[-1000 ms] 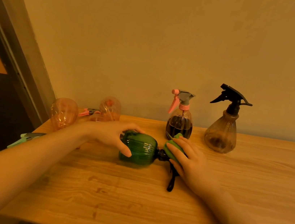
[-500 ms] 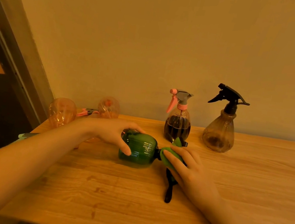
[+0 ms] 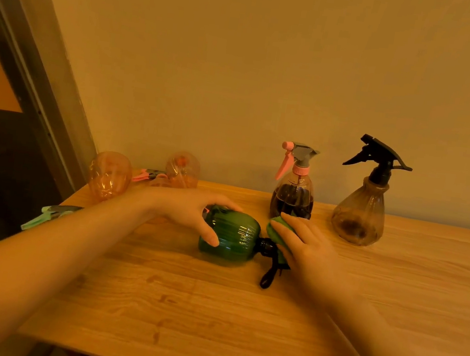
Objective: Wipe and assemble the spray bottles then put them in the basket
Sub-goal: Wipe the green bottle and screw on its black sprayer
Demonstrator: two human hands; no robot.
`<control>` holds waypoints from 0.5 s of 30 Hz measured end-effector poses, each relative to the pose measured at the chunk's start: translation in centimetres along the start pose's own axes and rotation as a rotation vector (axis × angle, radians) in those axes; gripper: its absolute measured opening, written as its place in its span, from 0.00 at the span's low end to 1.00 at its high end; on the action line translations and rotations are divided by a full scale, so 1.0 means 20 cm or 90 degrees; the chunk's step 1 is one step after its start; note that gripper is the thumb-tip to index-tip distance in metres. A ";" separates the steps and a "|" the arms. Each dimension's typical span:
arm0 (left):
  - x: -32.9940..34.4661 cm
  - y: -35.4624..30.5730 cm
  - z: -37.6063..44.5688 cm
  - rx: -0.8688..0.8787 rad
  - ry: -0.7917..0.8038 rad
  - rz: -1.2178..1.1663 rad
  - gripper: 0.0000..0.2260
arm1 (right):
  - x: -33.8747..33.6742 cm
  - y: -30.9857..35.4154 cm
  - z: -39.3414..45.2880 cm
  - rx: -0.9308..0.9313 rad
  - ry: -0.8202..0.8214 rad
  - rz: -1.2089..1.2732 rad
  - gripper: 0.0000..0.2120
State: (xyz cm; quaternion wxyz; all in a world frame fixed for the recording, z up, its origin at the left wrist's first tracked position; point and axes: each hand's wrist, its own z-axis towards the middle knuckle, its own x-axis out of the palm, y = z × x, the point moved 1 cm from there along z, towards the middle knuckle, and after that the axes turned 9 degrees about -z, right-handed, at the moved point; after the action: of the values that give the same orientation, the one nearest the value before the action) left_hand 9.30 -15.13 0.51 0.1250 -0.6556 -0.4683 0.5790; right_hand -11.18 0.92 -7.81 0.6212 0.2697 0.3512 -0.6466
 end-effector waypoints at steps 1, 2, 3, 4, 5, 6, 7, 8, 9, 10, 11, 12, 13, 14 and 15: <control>0.00 0.00 0.00 -0.001 0.004 0.003 0.32 | -0.01 -0.01 -0.03 -0.013 0.002 -0.023 0.25; 0.00 0.00 0.01 -0.003 0.007 0.004 0.32 | -0.03 -0.02 -0.06 -0.022 0.002 -0.048 0.27; -0.01 -0.01 0.01 -0.007 0.009 0.005 0.31 | -0.04 -0.02 -0.09 -0.027 -0.001 -0.069 0.28; -0.01 -0.01 0.01 -0.010 0.010 0.004 0.31 | -0.06 -0.03 -0.12 -0.029 -0.005 -0.082 0.29; -0.01 -0.01 0.01 -0.007 0.011 0.003 0.30 | -0.08 -0.03 -0.14 -0.028 -0.011 -0.086 0.29; -0.01 -0.01 0.02 -0.007 0.012 0.002 0.30 | -0.09 -0.02 -0.16 -0.026 -0.016 -0.081 0.29; -0.01 -0.01 0.02 -0.008 0.013 0.003 0.30 | -0.09 -0.02 -0.18 -0.022 -0.021 -0.071 0.29; -0.01 -0.01 0.02 -0.010 0.013 0.006 0.31 | -0.10 -0.01 -0.19 -0.020 -0.028 -0.058 0.29; -0.01 -0.01 0.02 -0.009 0.013 0.012 0.31 | -0.10 0.00 -0.19 -0.024 -0.036 -0.045 0.29; -0.01 -0.01 0.02 -0.009 0.014 0.018 0.31 | -0.11 0.01 -0.19 -0.035 -0.050 -0.033 0.27; -0.02 -0.01 0.02 -0.006 0.015 0.023 0.31 | -0.11 0.03 -0.18 -0.050 -0.066 -0.021 0.23; -0.02 -0.01 0.02 -0.004 0.015 0.025 0.31 | -0.11 0.05 -0.16 -0.067 -0.080 -0.009 0.20; -0.02 -0.01 0.02 -0.004 0.017 0.025 0.30 | -0.11 0.07 -0.14 -0.082 -0.086 -0.001 0.18; -0.02 -0.01 0.02 -0.006 0.019 0.024 0.30 | -0.10 0.09 -0.12 -0.097 -0.084 0.003 0.18; -0.01 -0.01 0.02 -0.008 0.019 0.024 0.30 | -0.08 0.10 -0.11 -0.111 -0.075 0.003 0.18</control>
State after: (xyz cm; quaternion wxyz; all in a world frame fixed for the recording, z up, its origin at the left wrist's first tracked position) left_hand 8.84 -15.35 0.77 0.1166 -0.6738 -0.4575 0.5684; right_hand -9.33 3.59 -8.14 0.6634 0.1770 0.3682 -0.6268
